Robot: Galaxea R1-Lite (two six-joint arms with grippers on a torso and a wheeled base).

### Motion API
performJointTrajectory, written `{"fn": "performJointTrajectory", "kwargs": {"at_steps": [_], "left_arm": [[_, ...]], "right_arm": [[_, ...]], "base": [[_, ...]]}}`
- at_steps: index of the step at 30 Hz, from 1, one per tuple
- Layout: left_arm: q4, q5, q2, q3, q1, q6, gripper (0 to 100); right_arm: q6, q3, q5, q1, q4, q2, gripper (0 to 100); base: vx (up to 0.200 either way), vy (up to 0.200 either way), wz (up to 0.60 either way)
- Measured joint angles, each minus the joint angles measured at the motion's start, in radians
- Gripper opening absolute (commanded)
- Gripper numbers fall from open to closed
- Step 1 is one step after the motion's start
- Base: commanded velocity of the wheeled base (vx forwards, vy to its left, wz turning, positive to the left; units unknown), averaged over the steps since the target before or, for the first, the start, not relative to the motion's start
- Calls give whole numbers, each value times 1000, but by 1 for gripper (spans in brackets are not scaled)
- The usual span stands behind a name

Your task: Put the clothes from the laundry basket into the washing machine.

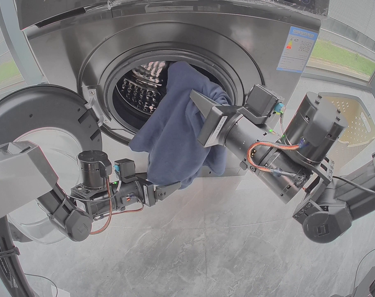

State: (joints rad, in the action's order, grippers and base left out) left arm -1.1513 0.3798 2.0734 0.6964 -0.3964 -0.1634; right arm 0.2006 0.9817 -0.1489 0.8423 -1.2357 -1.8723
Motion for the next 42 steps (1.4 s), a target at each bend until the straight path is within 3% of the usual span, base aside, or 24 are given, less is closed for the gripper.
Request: {"fn": "performJointTrajectory", "kwargs": {"at_steps": [13, 19, 27, 33, 34, 42], "left_arm": [[-40, -2, -30, -56, -35, -5, 0], [-43, -6, -132, -147, -63, -5, 0], [-46, -46, -307, -277, -135, -6, 0], [-60, -52, -373, -306, -152, -21, 0], [-62, -53, -381, -308, -153, -22, 0], [-96, -60, -410, -293, -160, -32, 0]], "right_arm": [[0, -15, 1, -14, -1, 7, 0], [0, -34, 3, -21, -2, 7, 0], [1, -111, 15, -30, -21, 1, 0], [2, -130, 15, -24, -39, -14, 0], [2, -132, 13, -24, -39, -15, 100], [0, -169, 15, -29, -36, -16, 100]], "base": [[0, 0, 0], [0, 0, 0], [0, 0, 0], [0, 0, 0], [0, 0, 0], [0, 0, 0]]}}
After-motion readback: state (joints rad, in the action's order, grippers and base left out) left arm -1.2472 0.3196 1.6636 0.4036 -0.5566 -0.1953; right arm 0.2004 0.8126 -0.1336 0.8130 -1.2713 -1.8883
